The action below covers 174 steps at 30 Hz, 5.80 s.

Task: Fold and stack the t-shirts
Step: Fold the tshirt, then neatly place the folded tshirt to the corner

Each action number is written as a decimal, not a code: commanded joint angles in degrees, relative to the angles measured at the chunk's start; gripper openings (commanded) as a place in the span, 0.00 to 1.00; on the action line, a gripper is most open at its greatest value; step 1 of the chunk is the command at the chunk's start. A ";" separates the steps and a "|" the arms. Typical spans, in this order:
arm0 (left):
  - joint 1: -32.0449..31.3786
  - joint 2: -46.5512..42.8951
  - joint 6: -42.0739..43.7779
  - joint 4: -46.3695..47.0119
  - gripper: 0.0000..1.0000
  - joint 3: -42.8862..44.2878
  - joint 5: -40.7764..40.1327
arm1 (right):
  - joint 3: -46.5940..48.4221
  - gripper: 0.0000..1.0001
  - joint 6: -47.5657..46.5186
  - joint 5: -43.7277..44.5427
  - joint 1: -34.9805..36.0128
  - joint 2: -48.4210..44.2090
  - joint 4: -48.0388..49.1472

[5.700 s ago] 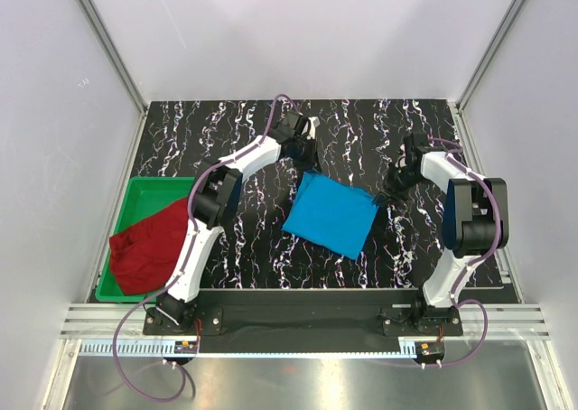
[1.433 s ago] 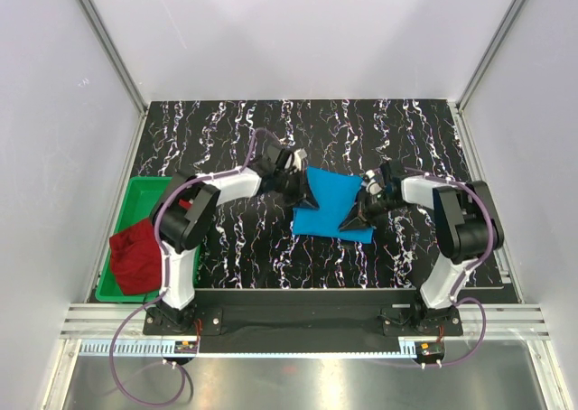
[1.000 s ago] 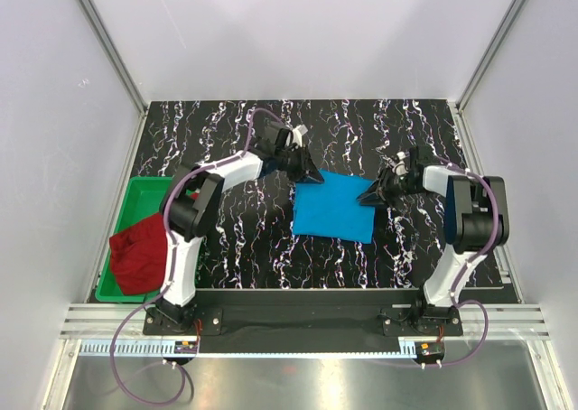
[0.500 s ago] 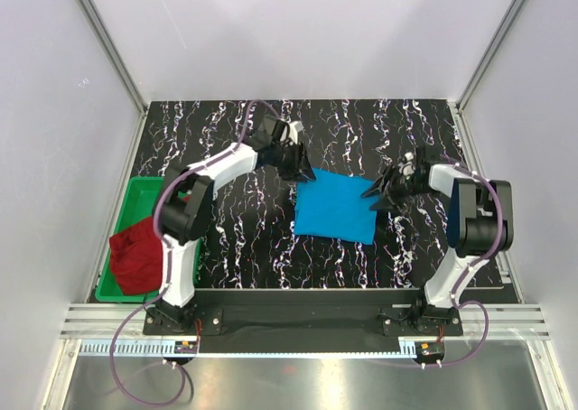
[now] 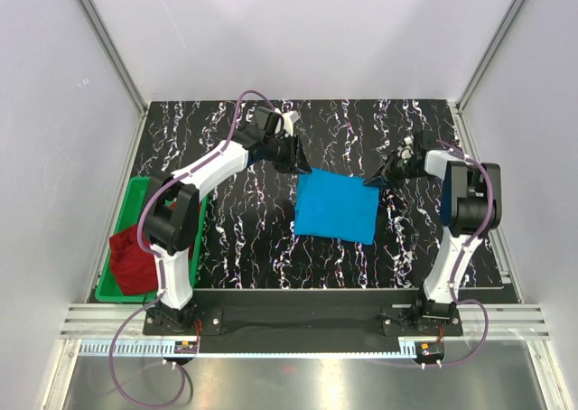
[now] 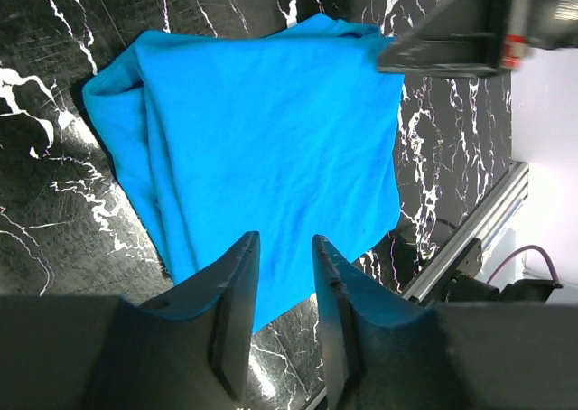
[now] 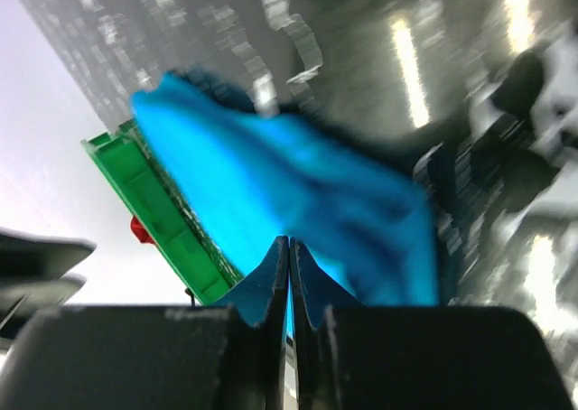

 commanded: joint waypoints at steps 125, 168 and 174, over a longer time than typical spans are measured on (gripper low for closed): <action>44.77 33.82 30.70 -8.93 0.00 52.84 -2.80 | -6.22 0.69 -4.29 1.32 6.64 -20.11 -21.12; 48.55 41.99 38.62 10.58 0.00 57.58 -9.04 | 7.05 0.69 -2.62 1.85 13.24 -2.44 -24.29; 48.55 43.05 36.34 14.28 0.00 58.03 -8.43 | 7.49 0.69 -2.18 1.67 13.76 -1.47 -24.02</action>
